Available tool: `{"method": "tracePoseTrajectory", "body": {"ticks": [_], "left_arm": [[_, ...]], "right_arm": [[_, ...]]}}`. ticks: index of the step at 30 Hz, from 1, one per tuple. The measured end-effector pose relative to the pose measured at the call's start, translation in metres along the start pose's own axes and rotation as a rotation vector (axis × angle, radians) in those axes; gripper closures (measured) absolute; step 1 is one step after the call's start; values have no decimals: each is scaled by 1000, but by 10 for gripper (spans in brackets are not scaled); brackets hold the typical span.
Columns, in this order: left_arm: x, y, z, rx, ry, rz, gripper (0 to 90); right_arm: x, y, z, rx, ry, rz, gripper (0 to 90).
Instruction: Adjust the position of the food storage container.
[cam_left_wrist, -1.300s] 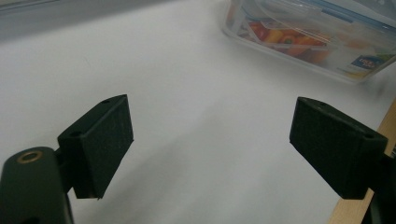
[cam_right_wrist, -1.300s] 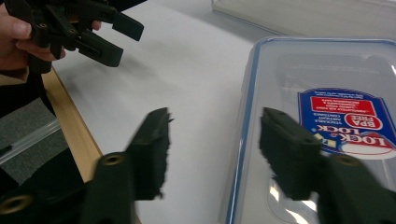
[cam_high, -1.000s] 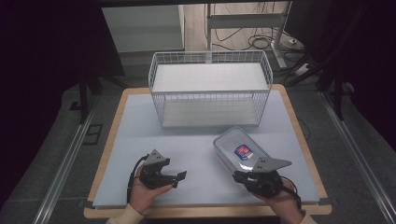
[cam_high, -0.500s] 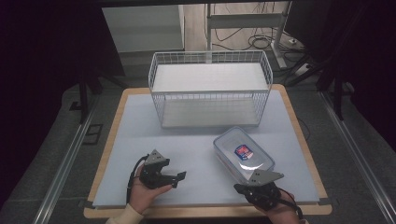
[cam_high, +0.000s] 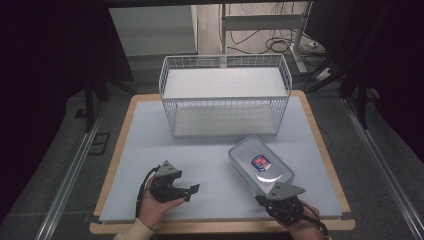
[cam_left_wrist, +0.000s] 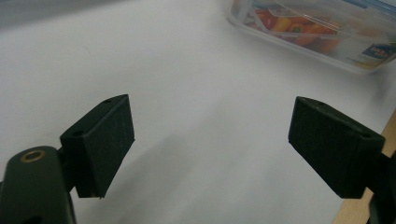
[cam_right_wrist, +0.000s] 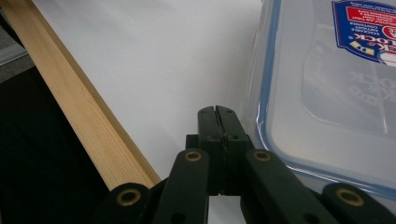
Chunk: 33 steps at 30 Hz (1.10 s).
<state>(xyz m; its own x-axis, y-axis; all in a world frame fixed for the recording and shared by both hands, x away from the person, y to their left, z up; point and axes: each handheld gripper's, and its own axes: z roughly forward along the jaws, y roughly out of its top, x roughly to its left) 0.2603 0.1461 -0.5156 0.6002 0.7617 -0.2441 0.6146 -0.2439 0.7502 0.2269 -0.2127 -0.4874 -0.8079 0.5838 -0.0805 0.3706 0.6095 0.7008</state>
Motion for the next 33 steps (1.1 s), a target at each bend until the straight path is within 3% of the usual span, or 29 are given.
{"method": "tracePoseTrajectory", "body": {"ticks": [5, 11, 24, 33], "left_arm": [[0, 0, 0, 0, 1, -1, 143], [0, 0, 1, 3, 4, 0, 143], [1, 0, 1, 7, 7, -1, 143], [1, 0, 1, 8, 11, -3, 144]], "right_arm": [[-4, -3, -4, 2, -36, 11, 898], [-23, -14, -16, -8, -88, 59, 898], [-54, -25, -26, -22, -128, 149, 898], [-77, -32, -34, -58, -183, 222, 898]]}}
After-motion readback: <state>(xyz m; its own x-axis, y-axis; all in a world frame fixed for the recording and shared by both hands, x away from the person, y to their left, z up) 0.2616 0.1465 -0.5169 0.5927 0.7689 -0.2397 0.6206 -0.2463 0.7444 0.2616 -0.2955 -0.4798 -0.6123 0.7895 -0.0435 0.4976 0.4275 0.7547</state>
